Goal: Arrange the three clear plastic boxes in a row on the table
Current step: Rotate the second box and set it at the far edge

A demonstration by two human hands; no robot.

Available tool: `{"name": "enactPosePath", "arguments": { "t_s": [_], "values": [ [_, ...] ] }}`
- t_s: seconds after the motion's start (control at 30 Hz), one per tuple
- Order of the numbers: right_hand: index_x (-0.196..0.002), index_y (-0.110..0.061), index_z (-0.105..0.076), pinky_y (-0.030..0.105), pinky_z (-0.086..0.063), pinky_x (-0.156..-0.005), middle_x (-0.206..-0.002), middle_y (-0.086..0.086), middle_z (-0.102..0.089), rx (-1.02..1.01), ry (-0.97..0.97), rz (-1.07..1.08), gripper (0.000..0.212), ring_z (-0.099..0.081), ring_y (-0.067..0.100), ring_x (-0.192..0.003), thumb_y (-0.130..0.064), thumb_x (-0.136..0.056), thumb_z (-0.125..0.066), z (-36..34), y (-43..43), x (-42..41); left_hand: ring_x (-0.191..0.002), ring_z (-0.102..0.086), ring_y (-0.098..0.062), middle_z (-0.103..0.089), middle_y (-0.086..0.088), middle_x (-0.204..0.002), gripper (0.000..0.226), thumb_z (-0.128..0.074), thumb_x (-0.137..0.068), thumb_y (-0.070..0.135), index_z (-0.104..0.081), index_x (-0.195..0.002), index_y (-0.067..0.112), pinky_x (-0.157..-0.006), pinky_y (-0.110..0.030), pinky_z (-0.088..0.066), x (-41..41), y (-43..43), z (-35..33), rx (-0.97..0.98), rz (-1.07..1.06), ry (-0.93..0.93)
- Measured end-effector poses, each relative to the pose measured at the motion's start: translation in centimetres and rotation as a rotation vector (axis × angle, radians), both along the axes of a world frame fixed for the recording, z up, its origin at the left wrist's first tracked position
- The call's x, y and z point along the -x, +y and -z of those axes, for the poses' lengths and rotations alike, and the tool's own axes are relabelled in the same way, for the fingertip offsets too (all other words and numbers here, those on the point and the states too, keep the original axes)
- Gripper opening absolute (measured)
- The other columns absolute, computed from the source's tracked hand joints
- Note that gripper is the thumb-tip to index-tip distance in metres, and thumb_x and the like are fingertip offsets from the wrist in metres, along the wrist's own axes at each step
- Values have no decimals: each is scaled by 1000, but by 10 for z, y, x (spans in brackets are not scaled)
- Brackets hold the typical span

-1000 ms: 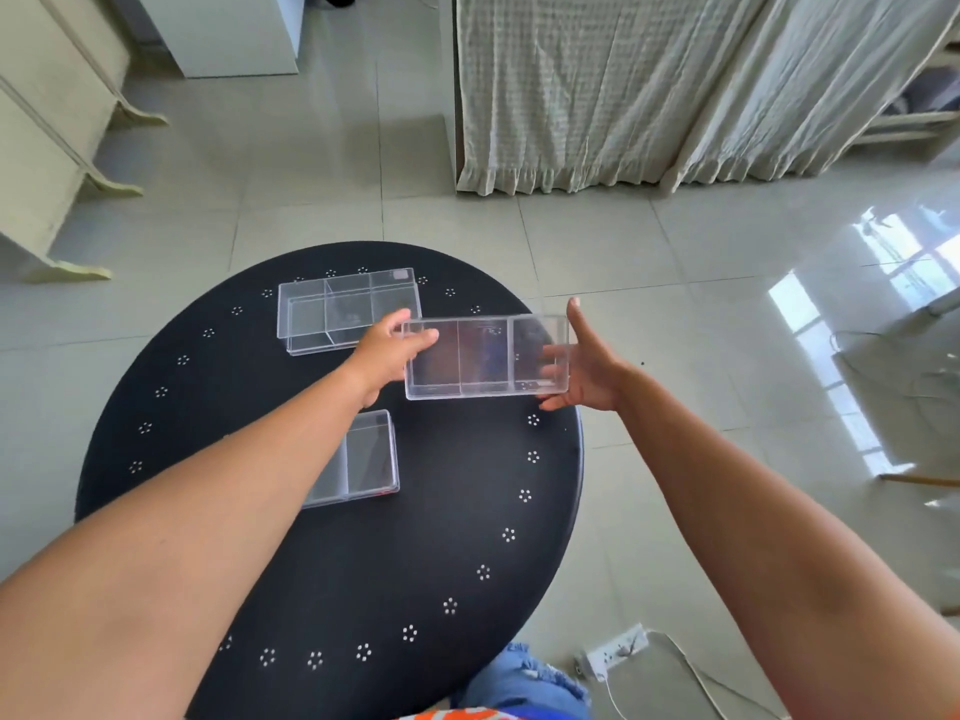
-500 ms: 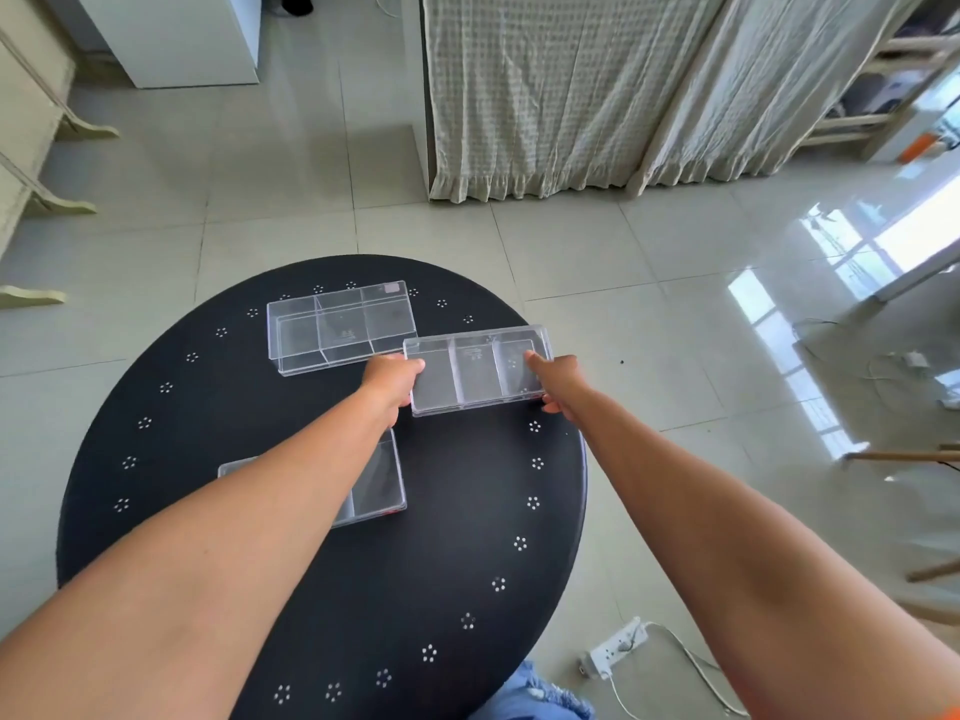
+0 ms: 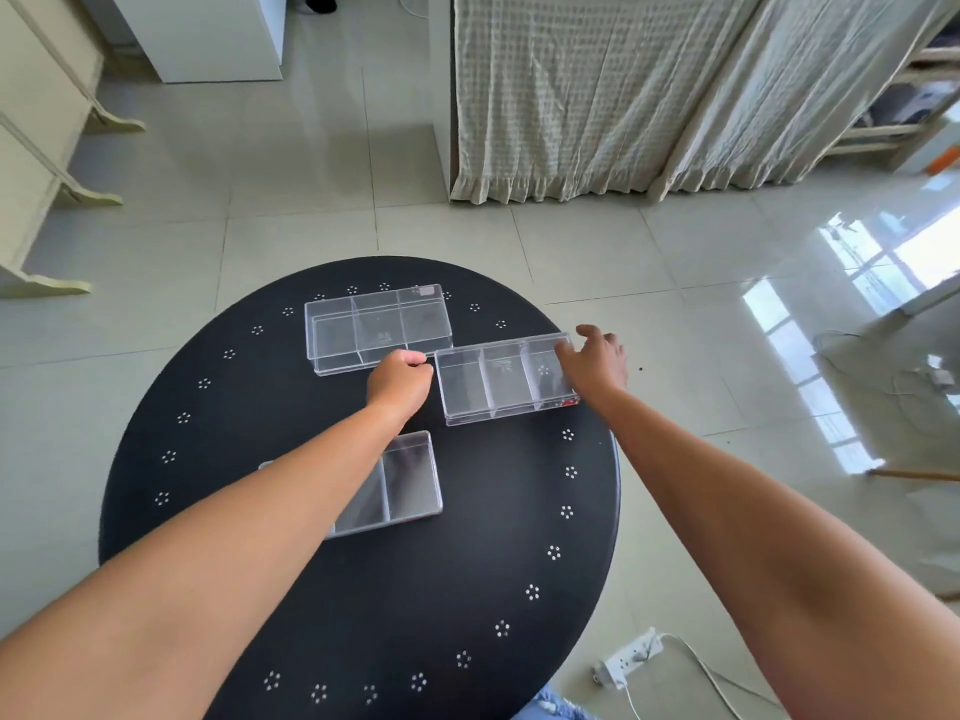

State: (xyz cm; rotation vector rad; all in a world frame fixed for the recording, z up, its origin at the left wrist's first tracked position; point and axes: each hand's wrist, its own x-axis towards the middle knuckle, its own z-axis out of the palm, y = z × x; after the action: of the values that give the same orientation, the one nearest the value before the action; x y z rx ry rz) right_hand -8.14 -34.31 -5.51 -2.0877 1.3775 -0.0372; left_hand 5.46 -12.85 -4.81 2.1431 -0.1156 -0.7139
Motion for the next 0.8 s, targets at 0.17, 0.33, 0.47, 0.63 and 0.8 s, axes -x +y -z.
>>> {"name": "enactPosePath", "arguments": {
  "t_s": [0.17, 0.33, 0.47, 0.63, 0.8],
  "values": [
    [-146, -29, -40, 41, -32, -111, -142, 8, -47, 85, -87, -355, 76, -41, 28, -134, -55, -80, -67, -17, 27, -52, -92, -59, -17, -55, 9, -99, 23, -63, -82, 26, -60, -102, 35, -65, -28, -41, -35, 52, -9, -152, 146, -446],
    [-157, -26, -16, 51, -34, -113, -159, 14, -29, -94, 38, -520, 109, -36, 35, -143, -59, -73, -77, -21, 50, -102, -133, -38, -32, -39, -12, -143, 99, -83, -69, 37, -27, -150, 27, -102, -44, -41, -88, 89, -9, -394, 201, -483],
    [-158, -9, -6, 45, -36, -113, -161, 13, -28, -294, 107, -474, 120, -35, 33, -144, -57, -74, -78, -12, 59, -136, -150, -20, -31, -16, -13, -163, 129, -87, -64, 40, 1, -157, 27, -117, -50, -29, -117, 100, 5, -347, 100, -136],
    [-156, -10, -11, 40, -38, -111, -149, 10, -45, -421, 76, -467, 123, -45, 29, -136, -42, -66, -89, 4, 63, -156, -154, 0, -32, 1, -15, -166, 138, -88, -59, 42, 12, -154, 39, -122, -54, -12, -124, 101, 30, -245, 158, 127],
    [-156, -18, 0, 40, -39, -110, -133, -1, -49, -439, 36, -473, 130, -50, 20, -123, -33, -65, -91, 17, 71, -167, -151, -20, -25, -20, -1, -165, 127, -80, -57, 49, 0, -155, 39, -121, -48, -22, -121, 94, 50, 37, 109, 156]
  ]
}}
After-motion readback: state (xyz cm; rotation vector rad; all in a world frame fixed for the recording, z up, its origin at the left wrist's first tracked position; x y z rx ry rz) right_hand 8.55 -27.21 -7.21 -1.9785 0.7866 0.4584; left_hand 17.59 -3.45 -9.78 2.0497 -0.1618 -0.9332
